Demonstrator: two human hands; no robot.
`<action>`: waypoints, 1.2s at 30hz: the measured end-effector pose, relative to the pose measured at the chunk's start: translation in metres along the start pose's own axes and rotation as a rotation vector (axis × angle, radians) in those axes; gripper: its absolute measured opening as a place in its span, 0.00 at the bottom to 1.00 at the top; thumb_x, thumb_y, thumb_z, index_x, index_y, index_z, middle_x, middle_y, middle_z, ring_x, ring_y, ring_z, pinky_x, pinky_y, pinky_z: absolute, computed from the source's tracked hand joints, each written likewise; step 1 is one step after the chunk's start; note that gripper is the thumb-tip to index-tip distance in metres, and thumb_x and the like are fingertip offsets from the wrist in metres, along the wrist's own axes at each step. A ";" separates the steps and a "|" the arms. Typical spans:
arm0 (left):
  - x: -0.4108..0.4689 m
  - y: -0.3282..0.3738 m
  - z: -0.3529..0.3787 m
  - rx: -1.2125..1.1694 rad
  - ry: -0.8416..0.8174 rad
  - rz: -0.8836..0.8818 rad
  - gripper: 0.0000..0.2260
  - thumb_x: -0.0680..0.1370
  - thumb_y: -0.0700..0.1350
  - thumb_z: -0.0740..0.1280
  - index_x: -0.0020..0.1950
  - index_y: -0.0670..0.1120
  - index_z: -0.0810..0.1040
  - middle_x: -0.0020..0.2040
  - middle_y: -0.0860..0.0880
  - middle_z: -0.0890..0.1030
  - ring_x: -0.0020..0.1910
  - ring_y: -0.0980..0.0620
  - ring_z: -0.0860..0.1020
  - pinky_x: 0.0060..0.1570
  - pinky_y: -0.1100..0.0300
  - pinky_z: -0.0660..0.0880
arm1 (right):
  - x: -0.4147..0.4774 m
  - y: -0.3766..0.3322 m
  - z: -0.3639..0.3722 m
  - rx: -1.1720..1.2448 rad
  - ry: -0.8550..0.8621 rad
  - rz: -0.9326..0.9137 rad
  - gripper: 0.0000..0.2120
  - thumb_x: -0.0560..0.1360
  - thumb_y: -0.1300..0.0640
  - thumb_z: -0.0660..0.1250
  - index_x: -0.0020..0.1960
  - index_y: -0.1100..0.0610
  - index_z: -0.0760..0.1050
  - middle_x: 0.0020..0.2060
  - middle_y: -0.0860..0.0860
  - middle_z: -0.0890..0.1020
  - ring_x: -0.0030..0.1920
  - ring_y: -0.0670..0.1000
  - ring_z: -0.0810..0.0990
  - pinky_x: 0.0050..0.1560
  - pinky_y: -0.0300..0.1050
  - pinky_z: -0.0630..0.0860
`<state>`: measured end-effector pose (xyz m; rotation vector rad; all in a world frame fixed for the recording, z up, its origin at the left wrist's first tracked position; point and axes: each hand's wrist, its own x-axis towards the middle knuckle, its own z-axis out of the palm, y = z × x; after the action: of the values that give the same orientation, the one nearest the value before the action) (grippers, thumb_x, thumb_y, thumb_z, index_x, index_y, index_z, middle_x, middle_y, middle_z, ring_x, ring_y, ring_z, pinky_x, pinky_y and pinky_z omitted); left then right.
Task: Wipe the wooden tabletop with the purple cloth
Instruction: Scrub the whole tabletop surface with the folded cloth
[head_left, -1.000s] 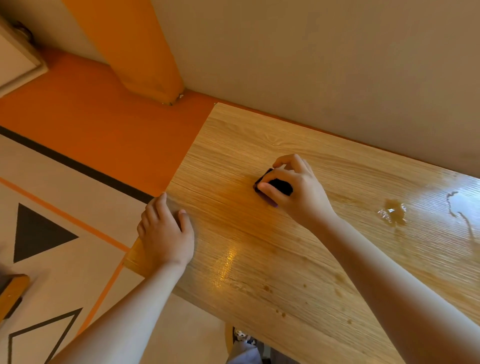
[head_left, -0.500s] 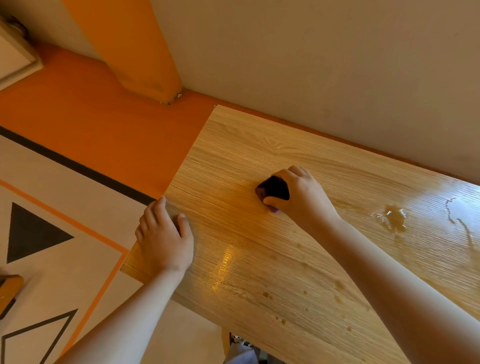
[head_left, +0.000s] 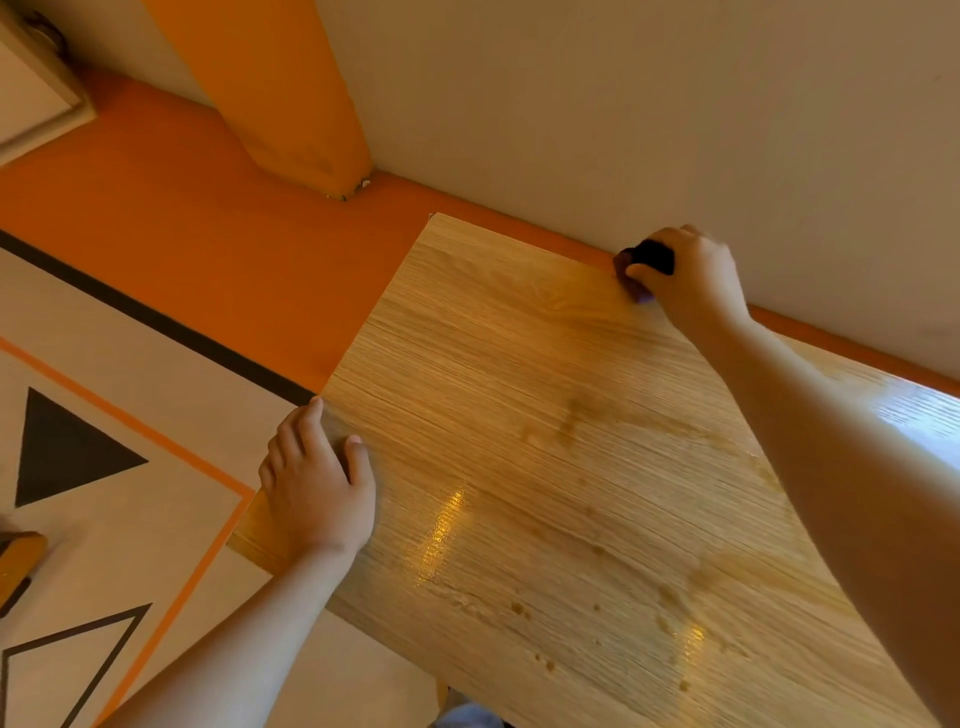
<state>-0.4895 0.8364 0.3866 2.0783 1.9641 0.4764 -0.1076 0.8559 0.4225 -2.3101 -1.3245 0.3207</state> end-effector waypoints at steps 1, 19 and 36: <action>0.000 0.000 0.000 -0.001 -0.002 -0.002 0.24 0.76 0.50 0.57 0.70 0.42 0.67 0.67 0.41 0.71 0.65 0.40 0.69 0.62 0.44 0.65 | -0.007 -0.003 0.003 0.005 0.000 -0.037 0.16 0.74 0.54 0.68 0.60 0.58 0.75 0.55 0.56 0.77 0.56 0.56 0.75 0.52 0.47 0.72; 0.002 0.000 0.001 0.010 -0.015 0.000 0.25 0.76 0.51 0.56 0.71 0.42 0.66 0.68 0.41 0.70 0.66 0.40 0.68 0.63 0.44 0.65 | -0.053 -0.011 0.004 0.046 -0.106 -0.257 0.14 0.74 0.56 0.69 0.59 0.56 0.76 0.53 0.53 0.77 0.55 0.52 0.75 0.54 0.42 0.71; 0.001 -0.003 0.002 0.032 -0.014 0.020 0.22 0.78 0.47 0.59 0.71 0.42 0.64 0.69 0.40 0.69 0.67 0.39 0.67 0.65 0.43 0.63 | -0.267 -0.085 0.045 0.219 -0.424 -0.391 0.15 0.70 0.53 0.71 0.56 0.52 0.77 0.49 0.48 0.78 0.50 0.50 0.74 0.50 0.44 0.76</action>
<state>-0.4913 0.8375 0.3836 2.1167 1.9568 0.4359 -0.3268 0.6760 0.4191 -1.8106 -1.8009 0.8092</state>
